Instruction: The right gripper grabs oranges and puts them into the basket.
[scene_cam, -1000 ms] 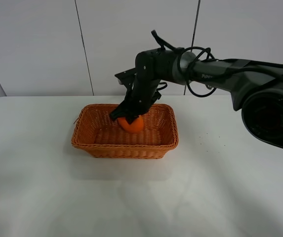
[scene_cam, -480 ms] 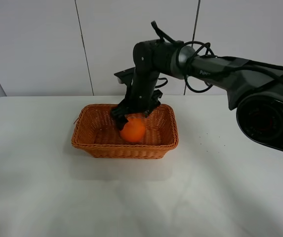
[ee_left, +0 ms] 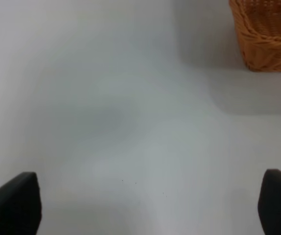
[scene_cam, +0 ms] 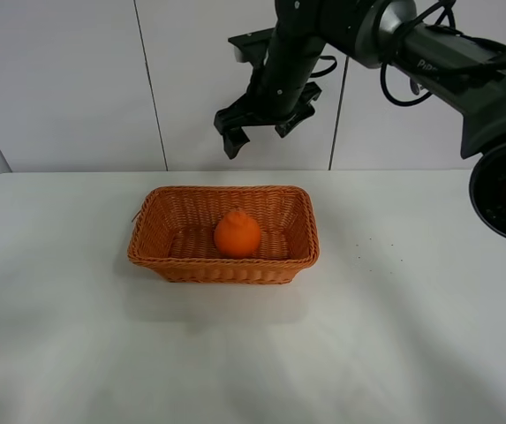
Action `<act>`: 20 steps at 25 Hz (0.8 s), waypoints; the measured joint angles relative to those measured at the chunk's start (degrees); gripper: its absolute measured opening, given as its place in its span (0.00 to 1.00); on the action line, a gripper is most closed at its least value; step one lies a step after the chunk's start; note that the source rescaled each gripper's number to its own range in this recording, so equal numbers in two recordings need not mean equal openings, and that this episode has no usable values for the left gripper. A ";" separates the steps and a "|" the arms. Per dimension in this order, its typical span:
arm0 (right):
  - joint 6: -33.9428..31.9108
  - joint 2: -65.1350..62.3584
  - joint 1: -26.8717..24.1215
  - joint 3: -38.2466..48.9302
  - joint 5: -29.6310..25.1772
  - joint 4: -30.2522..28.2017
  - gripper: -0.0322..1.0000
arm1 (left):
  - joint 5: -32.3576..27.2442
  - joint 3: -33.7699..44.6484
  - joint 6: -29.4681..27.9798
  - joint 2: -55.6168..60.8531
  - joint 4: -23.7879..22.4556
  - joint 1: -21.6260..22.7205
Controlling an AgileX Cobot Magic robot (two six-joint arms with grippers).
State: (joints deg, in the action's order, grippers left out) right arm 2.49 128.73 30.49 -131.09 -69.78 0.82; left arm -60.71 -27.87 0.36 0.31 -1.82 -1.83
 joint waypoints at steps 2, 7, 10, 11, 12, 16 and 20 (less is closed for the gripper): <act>0.05 0.31 -2.67 0.30 0.00 0.38 1.00 | 0.00 0.00 0.00 0.00 0.00 0.00; 0.05 1.64 -12.34 0.36 0.00 1.10 1.00 | 0.00 0.00 0.00 0.00 0.00 0.00; 0.05 2.02 -18.53 0.44 -0.05 1.05 1.00 | 0.00 0.00 0.00 0.00 0.00 0.00; 0.05 2.10 -20.53 0.44 -0.05 1.05 1.00 | 0.00 0.00 0.00 0.00 0.00 0.00; 0.05 2.09 -22.35 0.44 -0.05 0.99 1.00 | 0.00 0.00 0.00 0.00 0.00 0.00; 0.05 2.09 -27.35 0.44 -0.05 0.87 1.00 | 0.00 0.00 0.00 0.00 0.00 0.00; 0.05 2.09 -28.74 0.44 -0.05 1.34 1.00 | 0.00 0.00 0.00 0.00 0.00 0.00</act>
State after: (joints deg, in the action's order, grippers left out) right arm 2.54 130.82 1.75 -130.65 -69.83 2.16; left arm -60.71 -27.87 0.36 0.31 -1.82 -1.83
